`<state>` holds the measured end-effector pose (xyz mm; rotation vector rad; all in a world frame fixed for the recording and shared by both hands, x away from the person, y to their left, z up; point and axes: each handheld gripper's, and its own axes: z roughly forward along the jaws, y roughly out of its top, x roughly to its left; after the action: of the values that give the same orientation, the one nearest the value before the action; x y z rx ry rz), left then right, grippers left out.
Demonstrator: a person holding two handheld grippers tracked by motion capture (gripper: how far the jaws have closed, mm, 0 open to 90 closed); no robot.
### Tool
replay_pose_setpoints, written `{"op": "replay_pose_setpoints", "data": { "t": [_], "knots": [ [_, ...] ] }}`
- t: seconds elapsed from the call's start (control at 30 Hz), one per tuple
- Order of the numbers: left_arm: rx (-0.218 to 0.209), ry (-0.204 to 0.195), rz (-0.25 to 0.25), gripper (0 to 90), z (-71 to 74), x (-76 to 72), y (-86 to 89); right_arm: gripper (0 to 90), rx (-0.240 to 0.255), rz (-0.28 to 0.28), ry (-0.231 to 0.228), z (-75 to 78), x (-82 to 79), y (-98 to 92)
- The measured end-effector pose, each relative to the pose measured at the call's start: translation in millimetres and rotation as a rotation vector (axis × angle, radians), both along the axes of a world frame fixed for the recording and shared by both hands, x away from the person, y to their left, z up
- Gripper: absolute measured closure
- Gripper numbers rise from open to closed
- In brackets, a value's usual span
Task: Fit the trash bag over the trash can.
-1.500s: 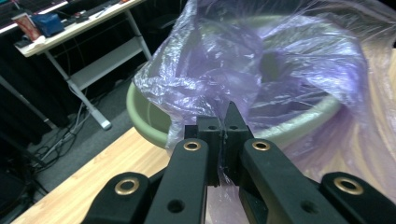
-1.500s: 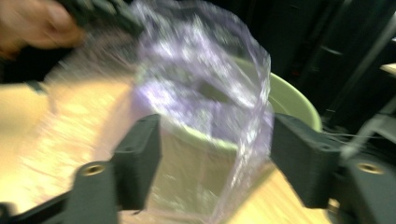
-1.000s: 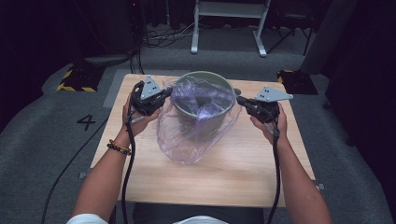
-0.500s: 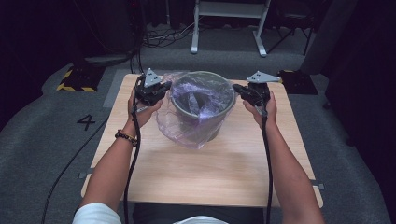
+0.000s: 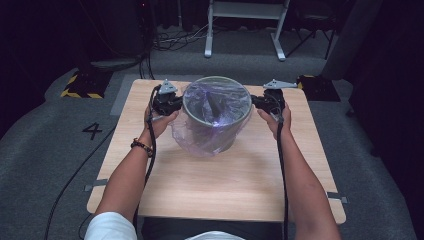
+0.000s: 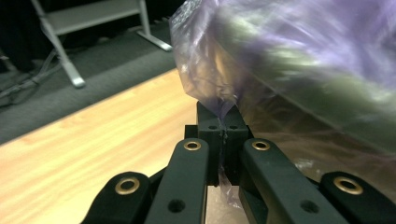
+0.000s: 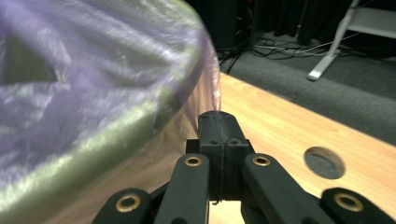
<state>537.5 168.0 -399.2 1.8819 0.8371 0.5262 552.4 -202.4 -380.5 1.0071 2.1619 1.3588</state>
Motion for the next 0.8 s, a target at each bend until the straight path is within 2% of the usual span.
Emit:
{"op": "replay_pose_setpoints", "data": {
  "t": [0.07,0.2,0.3,0.43,0.47,0.63,0.67,0.77,0.8],
  "knots": [
    [-0.023,0.012,-0.012,89.9,-3.0,-0.7,0.1,90.0,0.018,0.013,0.009,-3.5,-1.4,-1.0],
    [-0.025,0.029,-0.023,89.9,-9.2,-2.4,-0.6,90.0,0.038,0.028,0.018,-8.8,-4.3,-3.2],
    [-0.074,0.060,-0.055,90.0,-13.0,-3.7,-0.7,90.0,0.050,0.037,0.023,-12.3,-5.9,-3.9],
    [-0.057,0.058,-0.082,90.0,-13.5,-9.7,-3.0,90.0,0.076,0.054,0.033,-17.2,-11.0,-7.7],
    [-0.050,0.058,-0.109,90.0,-13.5,-16.7,-3.4,90.0,0.089,0.066,0.043,-18.5,-13.0,-10.5],
    [-0.027,0.045,-0.142,90.0,-13.1,-31.0,-3.5,90.0,0.101,0.097,0.049,-21.7,-24.6,-16.0],
    [-0.016,0.033,-0.160,89.9,-13.0,-39.0,-2.5,90.0,0.098,0.115,0.047,-22.0,-32.4,-17.7],
    [-0.010,0.023,-0.162,89.8,-10.0,-46.0,-0.8,90.0,0.086,0.131,0.038,-21.1,-40.9,-19.2],
    [-0.002,-0.003,-0.151,89.8,-4.5,-49.2,1.1,90.0,0.048,0.113,0.003,-15.6,-48.9,-20.8]
  ]
}}
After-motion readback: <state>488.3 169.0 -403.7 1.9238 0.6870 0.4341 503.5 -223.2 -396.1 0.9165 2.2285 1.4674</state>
